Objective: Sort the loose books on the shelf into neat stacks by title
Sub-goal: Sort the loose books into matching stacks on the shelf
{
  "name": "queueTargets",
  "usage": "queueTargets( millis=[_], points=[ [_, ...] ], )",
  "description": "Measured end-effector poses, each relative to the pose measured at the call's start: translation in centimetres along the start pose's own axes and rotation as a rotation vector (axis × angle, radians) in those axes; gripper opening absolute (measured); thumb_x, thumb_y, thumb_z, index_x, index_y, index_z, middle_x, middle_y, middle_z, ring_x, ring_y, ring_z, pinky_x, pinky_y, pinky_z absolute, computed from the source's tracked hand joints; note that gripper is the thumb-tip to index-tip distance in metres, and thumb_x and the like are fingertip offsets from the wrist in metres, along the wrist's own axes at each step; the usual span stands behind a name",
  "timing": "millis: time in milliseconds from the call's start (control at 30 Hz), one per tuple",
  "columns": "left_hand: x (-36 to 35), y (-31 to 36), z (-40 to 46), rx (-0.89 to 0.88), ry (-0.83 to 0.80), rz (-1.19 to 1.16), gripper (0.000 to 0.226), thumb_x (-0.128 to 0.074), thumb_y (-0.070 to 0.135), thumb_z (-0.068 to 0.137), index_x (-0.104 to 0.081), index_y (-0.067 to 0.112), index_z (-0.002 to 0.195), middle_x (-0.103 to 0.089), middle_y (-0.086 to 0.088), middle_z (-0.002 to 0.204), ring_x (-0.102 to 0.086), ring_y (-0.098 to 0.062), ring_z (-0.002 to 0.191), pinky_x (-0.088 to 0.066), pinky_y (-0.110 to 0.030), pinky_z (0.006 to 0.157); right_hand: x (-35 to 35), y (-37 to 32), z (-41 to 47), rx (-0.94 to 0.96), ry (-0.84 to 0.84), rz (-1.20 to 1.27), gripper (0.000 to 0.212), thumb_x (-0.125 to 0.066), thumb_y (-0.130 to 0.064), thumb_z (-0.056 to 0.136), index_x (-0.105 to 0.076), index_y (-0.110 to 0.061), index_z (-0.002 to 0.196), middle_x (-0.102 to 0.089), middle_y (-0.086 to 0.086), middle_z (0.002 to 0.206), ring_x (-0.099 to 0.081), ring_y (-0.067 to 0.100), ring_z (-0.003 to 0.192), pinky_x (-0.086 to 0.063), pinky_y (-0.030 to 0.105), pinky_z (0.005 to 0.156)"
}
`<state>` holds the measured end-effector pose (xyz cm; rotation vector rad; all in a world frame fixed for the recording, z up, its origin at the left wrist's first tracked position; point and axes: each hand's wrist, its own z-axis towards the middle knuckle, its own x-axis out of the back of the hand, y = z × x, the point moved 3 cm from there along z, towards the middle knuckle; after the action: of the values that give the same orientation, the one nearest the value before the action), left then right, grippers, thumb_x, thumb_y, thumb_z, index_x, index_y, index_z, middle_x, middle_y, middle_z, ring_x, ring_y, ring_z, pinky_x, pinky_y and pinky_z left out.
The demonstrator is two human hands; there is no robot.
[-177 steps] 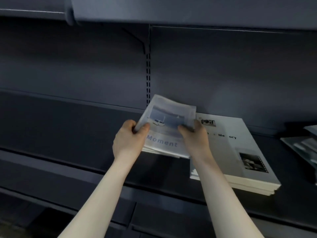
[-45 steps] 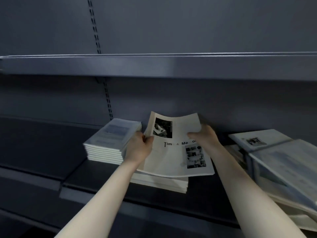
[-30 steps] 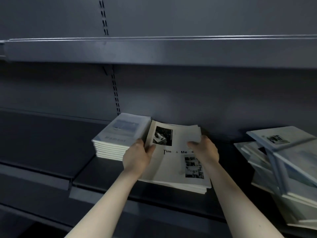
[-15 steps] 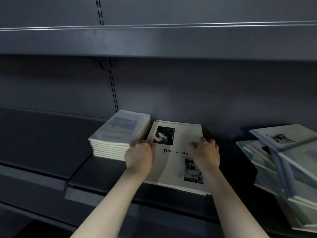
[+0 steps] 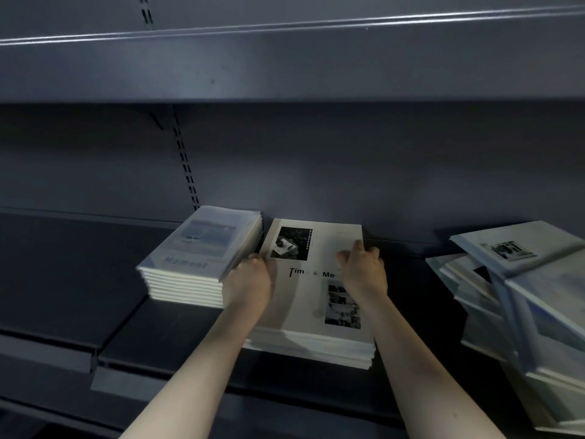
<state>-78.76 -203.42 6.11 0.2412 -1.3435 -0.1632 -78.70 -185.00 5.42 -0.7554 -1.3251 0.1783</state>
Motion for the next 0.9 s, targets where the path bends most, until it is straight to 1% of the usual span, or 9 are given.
queueTargets(
  millis=[200, 300, 367, 433, 533, 600, 667, 800, 900],
  points=[
    [-0.5, -0.4, 0.4, -0.028, 0.023, 0.011, 0.031, -0.032, 0.017, 0.102, -0.059, 0.002, 0.109, -0.068, -0.014, 0.108, -0.066, -0.031, 0.099, -0.051, -0.036, 0.077, 0.0, 0.2, 0.1, -0.003, -0.009, 0.041, 0.043, -0.039, -0.030, 0.100, -0.037, -0.008, 0.137, -0.042, 0.017, 0.128, -0.044, 0.033, 0.117, -0.039, 0.036, 0.086],
    [-0.2, -0.2, 0.1, -0.035, 0.029, 0.002, 0.035, -0.031, 0.022, 0.103, -0.059, 0.001, 0.109, -0.067, -0.016, 0.109, -0.065, -0.032, 0.102, -0.049, -0.037, 0.078, 0.1, 0.4, 0.0, -0.004, 0.010, 0.055, 0.042, -0.041, -0.031, 0.099, -0.040, -0.009, 0.136, -0.044, 0.016, 0.127, -0.047, 0.031, 0.114, -0.041, 0.034, 0.080],
    [0.0, 0.0, 0.0, -0.060, 0.049, -0.011, 0.034, -0.032, 0.023, 0.102, -0.058, 0.003, 0.108, -0.067, -0.016, 0.107, -0.066, -0.032, 0.098, -0.050, -0.037, 0.076, 0.1, 0.4, -0.1, -0.005, 0.019, 0.056, 0.040, -0.040, -0.031, 0.100, -0.042, -0.010, 0.134, -0.045, 0.015, 0.124, -0.050, 0.029, 0.110, -0.044, 0.034, 0.079],
    [0.1, 0.2, -0.1, -0.091, 0.067, -0.054, 0.032, -0.034, 0.026, 0.100, -0.057, 0.004, 0.107, -0.065, -0.016, 0.107, -0.066, -0.032, 0.094, -0.053, -0.039, 0.074, 0.2, 0.3, -0.3, -0.002, 0.020, 0.046, 0.040, -0.039, -0.031, 0.100, -0.042, -0.010, 0.134, -0.046, 0.014, 0.123, -0.053, 0.028, 0.106, -0.050, 0.036, 0.083],
    [0.4, 0.6, -0.7, -0.108, 0.070, -0.119, 0.035, -0.040, 0.030, 0.098, -0.055, 0.005, 0.116, -0.056, -0.015, 0.120, -0.060, -0.032, 0.104, -0.053, -0.042, 0.082, 0.6, 0.1, -1.0, 0.029, 0.002, -0.059, 0.044, -0.035, -0.034, 0.101, -0.039, -0.009, 0.136, -0.048, 0.015, 0.125, -0.054, 0.027, 0.106, -0.051, 0.037, 0.084],
    [0.6, 1.0, -1.1, -0.115, 0.076, -0.127, 0.039, -0.042, 0.033, 0.097, -0.053, 0.006, 0.124, -0.052, -0.014, 0.129, -0.052, -0.031, 0.117, -0.046, -0.041, 0.091, 1.1, 0.1, -1.4, 0.057, -0.002, -0.127, 0.046, -0.035, -0.036, 0.101, -0.040, -0.007, 0.136, -0.049, 0.015, 0.127, -0.052, 0.028, 0.112, -0.048, 0.036, 0.086],
    [0.6, 1.7, -1.4, -0.136, 0.062, -0.147, 0.043, -0.043, 0.034, 0.096, -0.050, 0.006, 0.128, -0.049, -0.014, 0.134, -0.044, -0.030, 0.125, -0.040, -0.041, 0.097, 2.2, 0.2, -1.7, 0.072, 0.009, -0.167, 0.046, -0.037, -0.037, 0.100, -0.042, -0.007, 0.135, -0.048, 0.014, 0.130, -0.048, 0.029, 0.117, -0.044, 0.037, 0.090],
    [0.9, 4.0, -2.3, -0.177, 0.020, -0.228, 0.046, -0.044, 0.036, 0.097, -0.047, 0.006, 0.131, -0.046, -0.013, 0.137, -0.041, -0.030, 0.127, -0.039, -0.040, 0.099, 5.9, 0.7, -1.8, 0.085, 0.071, -0.198, 0.046, -0.041, -0.037, 0.099, -0.042, -0.008, 0.136, -0.045, 0.014, 0.134, -0.044, 0.031, 0.123, -0.042, 0.040, 0.097],
    [1.5, 6.3, -2.9, -0.203, 0.044, -0.258, 0.048, -0.042, 0.039, 0.097, -0.049, 0.006, 0.131, -0.049, -0.013, 0.135, -0.043, -0.029, 0.127, -0.036, -0.036, 0.100, 9.3, 1.6, -1.5, 0.087, 0.124, -0.215, 0.047, -0.041, -0.036, 0.100, -0.041, -0.008, 0.137, -0.044, 0.016, 0.136, -0.043, 0.033, 0.125, -0.041, 0.041, 0.098]
  ],
)
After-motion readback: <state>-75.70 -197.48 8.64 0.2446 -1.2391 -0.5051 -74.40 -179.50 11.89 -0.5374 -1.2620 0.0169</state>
